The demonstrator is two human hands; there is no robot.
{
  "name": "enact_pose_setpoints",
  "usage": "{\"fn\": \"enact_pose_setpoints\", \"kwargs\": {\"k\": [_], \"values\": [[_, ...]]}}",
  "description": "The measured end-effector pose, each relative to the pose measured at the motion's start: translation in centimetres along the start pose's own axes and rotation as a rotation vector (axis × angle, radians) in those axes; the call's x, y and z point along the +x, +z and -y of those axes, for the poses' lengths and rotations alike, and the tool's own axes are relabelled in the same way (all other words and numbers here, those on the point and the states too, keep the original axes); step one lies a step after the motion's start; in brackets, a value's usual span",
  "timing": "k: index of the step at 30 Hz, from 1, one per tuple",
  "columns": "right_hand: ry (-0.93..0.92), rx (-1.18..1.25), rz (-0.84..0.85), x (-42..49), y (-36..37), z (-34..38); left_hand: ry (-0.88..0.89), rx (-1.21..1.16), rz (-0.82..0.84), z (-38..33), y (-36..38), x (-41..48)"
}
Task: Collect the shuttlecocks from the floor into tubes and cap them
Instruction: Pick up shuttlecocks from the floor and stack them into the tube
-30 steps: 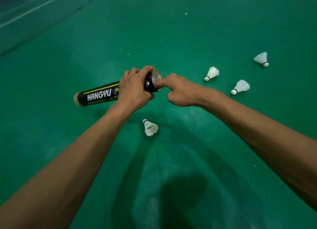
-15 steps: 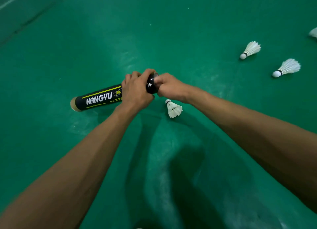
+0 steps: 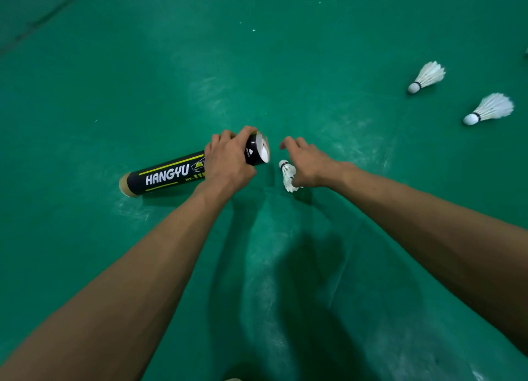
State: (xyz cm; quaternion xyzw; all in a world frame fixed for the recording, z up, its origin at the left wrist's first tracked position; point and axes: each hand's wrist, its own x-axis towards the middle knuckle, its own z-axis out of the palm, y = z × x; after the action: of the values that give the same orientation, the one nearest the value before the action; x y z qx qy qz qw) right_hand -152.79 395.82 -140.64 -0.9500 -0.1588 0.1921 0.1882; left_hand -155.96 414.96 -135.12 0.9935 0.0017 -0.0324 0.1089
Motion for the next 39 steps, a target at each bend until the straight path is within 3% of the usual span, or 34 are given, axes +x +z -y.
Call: {"fn": "enact_pose_setpoints", "kwargs": {"k": [3, 7, 14, 18, 23, 25, 29, 31, 33, 35, 39], "values": [[-0.037, -0.081, 0.108, -0.1, 0.8, -0.9, -0.004, -0.016, -0.004, -0.2, -0.5, 0.1], [0.044, -0.013, -0.014, -0.4, 1.3, -1.9, 0.005, -0.047, -0.013, -0.5, -0.8, 0.1], [0.374, 0.845, -0.584, -1.1, -6.4, -2.5, 0.03, -0.12, -0.083, -3.8, -3.2, 2.8], [0.322, 1.073, -0.655, -4.7, -12.8, -2.8, 0.124, -0.157, -0.089, -8.1, -4.0, 4.3], [0.283, 0.628, -0.648, -7.6, -15.2, -3.7, 0.258, -0.293, -0.09, -15.0, -4.6, 5.6], [0.305, 0.631, -0.727, -8.2, -15.5, -4.5, 0.321, -0.331, -0.084, -17.6, -4.7, 5.8], [0.454, 0.78, -0.998, -10.2, -17.9, -6.7, 0.417, -0.407, -0.107, -22.3, -4.6, 5.8], [0.471, 0.647, -1.181, -12.4, -19.7, -7.5, 0.438, -0.462, -0.117, -24.3, -4.4, 5.6], [0.426, 0.51, -1.262, -15.1, -21.2, -7.7, 0.458, -0.501, -0.112, -26.2, -4.2, 5.5], [0.364, 0.369, -1.203, -17.6, -22.4, -7.4, 0.483, -0.525, -0.092, -27.9, -4.2, 5.2], [0.362, 0.138, -0.783, -19.9, -23.2, -7.2, 0.528, -0.586, -0.086, -30.7, -4.4, 4.5]]}}
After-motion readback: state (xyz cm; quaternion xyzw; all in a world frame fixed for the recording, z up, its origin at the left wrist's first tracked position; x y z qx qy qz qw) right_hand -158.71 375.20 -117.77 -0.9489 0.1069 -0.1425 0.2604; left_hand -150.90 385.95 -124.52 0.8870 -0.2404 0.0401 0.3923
